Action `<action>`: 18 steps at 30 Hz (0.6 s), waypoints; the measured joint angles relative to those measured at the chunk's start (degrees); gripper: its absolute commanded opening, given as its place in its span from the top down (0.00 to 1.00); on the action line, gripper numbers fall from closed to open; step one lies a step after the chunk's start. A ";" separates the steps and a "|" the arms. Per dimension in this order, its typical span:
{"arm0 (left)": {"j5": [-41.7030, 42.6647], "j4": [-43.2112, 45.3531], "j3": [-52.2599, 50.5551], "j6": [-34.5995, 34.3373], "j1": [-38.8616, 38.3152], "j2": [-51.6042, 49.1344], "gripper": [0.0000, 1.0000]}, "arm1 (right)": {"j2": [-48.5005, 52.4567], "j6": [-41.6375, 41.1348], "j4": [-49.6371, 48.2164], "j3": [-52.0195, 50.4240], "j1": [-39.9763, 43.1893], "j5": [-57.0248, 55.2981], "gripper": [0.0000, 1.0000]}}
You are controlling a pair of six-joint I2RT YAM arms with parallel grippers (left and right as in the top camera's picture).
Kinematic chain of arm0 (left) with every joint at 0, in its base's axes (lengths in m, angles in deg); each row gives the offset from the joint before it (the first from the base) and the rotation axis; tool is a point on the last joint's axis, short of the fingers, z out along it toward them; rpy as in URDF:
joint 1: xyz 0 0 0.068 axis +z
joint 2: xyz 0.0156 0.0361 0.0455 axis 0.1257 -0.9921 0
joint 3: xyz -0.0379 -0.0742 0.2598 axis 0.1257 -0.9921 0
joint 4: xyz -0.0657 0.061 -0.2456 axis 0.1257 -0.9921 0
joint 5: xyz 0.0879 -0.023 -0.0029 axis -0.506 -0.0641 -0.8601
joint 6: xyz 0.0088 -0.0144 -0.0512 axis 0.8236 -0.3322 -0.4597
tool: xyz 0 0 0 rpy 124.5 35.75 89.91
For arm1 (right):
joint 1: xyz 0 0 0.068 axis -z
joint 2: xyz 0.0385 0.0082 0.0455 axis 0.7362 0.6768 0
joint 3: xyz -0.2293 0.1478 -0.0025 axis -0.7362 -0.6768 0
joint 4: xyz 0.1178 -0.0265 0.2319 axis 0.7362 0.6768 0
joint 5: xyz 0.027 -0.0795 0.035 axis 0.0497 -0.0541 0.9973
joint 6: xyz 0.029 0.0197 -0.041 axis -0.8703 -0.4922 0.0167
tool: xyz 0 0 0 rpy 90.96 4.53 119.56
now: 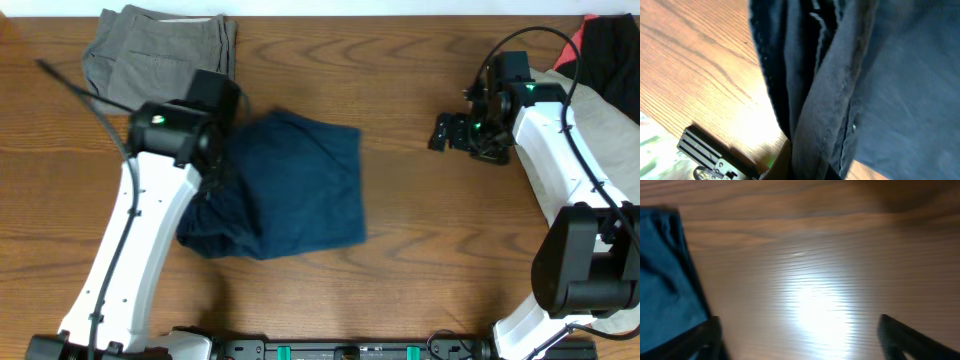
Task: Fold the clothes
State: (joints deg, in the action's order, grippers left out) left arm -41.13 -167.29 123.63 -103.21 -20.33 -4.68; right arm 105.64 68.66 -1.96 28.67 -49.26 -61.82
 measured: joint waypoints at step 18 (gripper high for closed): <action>-0.20 -1.90 0.00 1.33 1.33 0.33 0.94 | 0.48 -6.73 -24.41 -9.25 -23.17 7.34 0.81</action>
State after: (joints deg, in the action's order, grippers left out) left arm -41.33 -169.19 123.63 -101.88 -18.99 -4.35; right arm 106.12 61.92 -26.37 19.43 -72.42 -54.47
